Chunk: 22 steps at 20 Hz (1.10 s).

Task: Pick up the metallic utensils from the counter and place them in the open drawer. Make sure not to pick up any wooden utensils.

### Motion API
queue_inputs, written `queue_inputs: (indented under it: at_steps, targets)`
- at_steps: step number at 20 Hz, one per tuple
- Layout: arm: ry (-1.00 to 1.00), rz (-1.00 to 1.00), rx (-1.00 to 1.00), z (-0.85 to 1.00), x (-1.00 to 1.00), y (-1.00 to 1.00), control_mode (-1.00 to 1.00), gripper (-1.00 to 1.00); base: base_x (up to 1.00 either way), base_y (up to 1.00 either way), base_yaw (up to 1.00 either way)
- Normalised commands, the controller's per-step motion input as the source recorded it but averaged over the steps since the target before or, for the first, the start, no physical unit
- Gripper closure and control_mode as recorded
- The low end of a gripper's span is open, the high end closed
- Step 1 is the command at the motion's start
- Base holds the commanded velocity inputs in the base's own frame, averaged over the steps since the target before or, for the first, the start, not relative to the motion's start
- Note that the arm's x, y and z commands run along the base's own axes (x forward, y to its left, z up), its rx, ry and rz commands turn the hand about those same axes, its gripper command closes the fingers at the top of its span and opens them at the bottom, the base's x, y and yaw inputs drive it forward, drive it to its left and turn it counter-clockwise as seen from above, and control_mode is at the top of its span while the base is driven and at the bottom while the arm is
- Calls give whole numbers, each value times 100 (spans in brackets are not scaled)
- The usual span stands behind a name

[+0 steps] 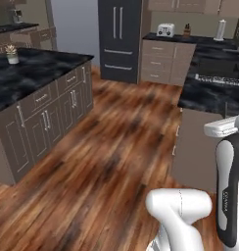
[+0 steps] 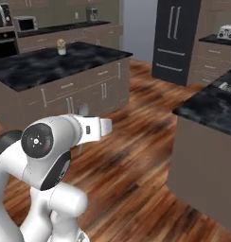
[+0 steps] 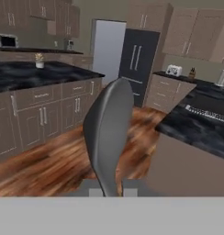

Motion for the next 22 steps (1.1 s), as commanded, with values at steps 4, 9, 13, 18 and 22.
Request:
queue_inputs:
  at_steps: [4,9,13,18,22]
  targets:
    - [0,0,0,0,0,0,100,100,100,100,-41]
    - [0,0,0,0,0,0,100,100,100,100,-38]
    - [0,0,0,0,0,0,100,100,100,100,-37]
    - [0,0,0,0,0,0,100,100,100,100,-32]
    - [0,0,0,0,0,0,100,100,100,100,-30]
